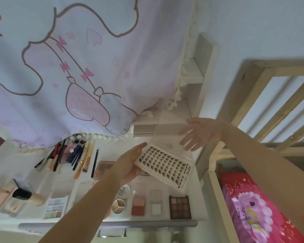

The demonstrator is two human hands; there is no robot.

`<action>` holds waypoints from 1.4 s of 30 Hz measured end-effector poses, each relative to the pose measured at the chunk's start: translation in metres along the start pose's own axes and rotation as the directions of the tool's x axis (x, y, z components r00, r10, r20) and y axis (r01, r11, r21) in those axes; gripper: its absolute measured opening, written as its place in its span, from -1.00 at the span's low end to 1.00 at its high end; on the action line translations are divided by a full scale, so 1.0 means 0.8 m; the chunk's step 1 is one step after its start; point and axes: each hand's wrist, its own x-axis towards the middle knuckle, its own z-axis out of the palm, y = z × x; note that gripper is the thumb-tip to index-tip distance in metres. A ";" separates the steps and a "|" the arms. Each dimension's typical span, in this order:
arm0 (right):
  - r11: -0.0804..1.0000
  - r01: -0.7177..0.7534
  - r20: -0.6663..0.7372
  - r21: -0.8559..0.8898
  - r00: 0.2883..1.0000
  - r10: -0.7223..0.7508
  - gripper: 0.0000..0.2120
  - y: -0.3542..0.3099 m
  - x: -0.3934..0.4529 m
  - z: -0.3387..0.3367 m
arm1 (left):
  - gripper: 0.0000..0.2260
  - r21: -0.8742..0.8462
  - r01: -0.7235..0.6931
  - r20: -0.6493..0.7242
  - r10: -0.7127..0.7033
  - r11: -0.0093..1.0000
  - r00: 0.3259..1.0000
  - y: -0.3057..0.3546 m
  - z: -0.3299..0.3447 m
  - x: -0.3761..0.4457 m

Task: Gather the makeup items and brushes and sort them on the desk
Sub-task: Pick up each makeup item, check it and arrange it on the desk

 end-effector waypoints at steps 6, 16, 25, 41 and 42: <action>0.959 0.171 -0.524 -0.227 0.808 -0.268 -0.91 0.021 0.003 -0.004 | -0.83 -0.166 -0.056 -0.075 0.044 0.984 0.996 -0.040 -0.003 0.025; 0.847 0.124 -0.631 -0.518 0.613 -0.476 -0.77 0.062 0.041 -0.002 | -0.65 0.107 0.070 -0.392 -0.022 0.992 0.920 -0.076 0.014 0.087; 0.877 0.039 -0.597 -0.479 0.718 -0.358 -0.77 0.111 0.077 -0.009 | -0.77 0.098 0.338 -0.599 -0.216 0.936 0.771 -0.105 0.002 0.123; 0.911 -0.142 -0.619 -0.388 0.772 -0.144 -0.73 0.149 0.131 -0.032 | -0.71 0.566 0.579 -0.646 -0.120 0.587 0.754 -0.122 0.002 0.126; 0.895 -0.155 -0.621 -0.419 0.768 -0.157 -0.78 0.148 0.130 -0.032 | -0.69 0.600 0.567 -0.630 -0.103 0.564 0.770 -0.117 0.002 0.124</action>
